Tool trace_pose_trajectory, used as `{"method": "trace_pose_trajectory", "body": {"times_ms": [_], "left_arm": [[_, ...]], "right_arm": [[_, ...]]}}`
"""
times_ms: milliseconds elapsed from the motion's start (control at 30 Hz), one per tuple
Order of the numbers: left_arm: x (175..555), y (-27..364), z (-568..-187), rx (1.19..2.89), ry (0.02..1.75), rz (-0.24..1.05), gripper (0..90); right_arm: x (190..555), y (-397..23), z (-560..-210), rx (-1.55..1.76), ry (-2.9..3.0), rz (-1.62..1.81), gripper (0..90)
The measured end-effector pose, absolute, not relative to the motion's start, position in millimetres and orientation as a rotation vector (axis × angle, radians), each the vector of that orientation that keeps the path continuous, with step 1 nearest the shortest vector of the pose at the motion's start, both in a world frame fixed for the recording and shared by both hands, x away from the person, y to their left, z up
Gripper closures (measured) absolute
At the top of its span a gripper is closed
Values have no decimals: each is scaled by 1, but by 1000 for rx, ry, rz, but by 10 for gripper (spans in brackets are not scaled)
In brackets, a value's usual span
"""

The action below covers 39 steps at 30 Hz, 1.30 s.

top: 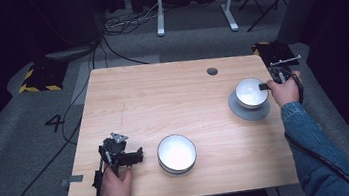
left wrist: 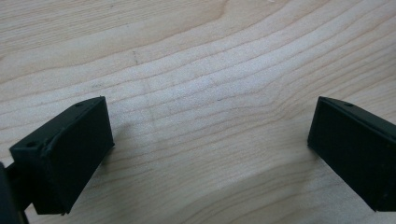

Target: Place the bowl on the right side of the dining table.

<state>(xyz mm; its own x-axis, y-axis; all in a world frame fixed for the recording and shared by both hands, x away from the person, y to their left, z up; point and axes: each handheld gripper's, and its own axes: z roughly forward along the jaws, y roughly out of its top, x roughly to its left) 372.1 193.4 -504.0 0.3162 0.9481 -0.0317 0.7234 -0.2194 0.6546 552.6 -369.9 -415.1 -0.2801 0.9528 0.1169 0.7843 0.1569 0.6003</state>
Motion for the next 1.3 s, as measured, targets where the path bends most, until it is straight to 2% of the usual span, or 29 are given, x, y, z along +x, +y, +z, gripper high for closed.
{"method": "trace_pose_trajectory", "body": {"times_ms": [1067, 1300], "left_arm": [[372, 193, -504, 2017, 1472, 511, 2], [372, 193, -504, 2017, 1471, 513, 2]], "right_arm": [[555, -380, -437, 1746, 2127, 805, 830], [555, -382, -440, 1742, 2115, 813, 783]]}}
